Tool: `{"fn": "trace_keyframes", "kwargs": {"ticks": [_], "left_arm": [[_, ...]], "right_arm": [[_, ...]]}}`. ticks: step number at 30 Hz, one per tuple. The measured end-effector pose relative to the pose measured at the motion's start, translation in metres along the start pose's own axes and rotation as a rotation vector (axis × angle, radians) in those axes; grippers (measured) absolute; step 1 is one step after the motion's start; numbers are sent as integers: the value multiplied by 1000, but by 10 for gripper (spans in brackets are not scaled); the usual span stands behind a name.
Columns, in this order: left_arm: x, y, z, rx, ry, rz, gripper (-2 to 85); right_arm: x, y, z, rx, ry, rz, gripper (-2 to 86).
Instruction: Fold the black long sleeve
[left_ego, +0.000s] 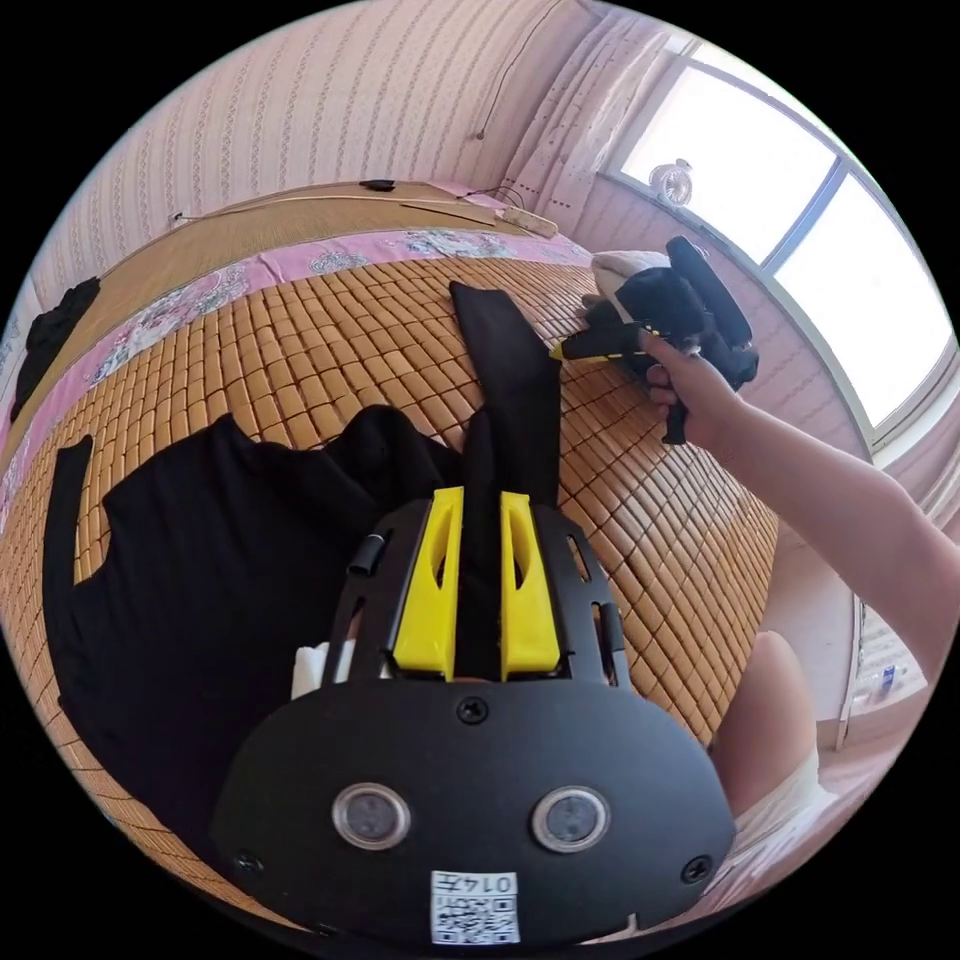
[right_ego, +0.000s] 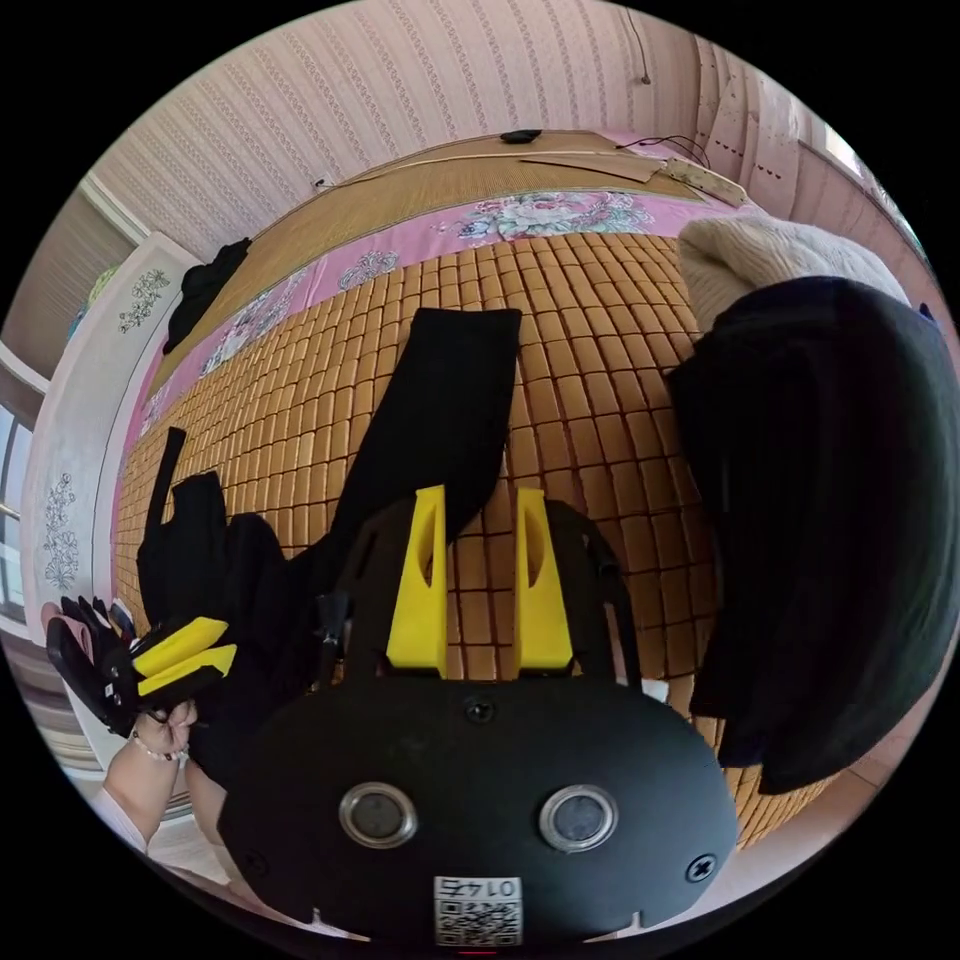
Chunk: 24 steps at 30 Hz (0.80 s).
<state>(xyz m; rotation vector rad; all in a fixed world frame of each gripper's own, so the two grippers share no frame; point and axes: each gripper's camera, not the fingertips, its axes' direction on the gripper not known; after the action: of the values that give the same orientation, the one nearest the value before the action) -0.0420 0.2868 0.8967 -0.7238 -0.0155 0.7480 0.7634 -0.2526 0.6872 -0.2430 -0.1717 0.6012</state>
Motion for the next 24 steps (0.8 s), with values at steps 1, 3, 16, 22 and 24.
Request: {"fn": "trace_keyframes", "kwargs": {"ticks": [1, 3, 16, 22, 24], "left_arm": [[-1, -4, 15, -30, -3, -9, 67], [-1, -3, 36, -89, -35, -29, 64], [50, 25, 7, -2, -45, 76, 51], [88, 15, -12, 12, -72, 152, 59], [102, 7, -5, 0, -78, 179, 62]], "right_arm": [[6, -1, 8, -32, 1, 13, 33], [16, 6, 9, -29, -36, 34, 1], [70, 264, -166, 357, -112, 75, 37], [116, 315, -158, 246, -91, 158, 104], [117, 326, -150, 163, -76, 121, 112]]}}
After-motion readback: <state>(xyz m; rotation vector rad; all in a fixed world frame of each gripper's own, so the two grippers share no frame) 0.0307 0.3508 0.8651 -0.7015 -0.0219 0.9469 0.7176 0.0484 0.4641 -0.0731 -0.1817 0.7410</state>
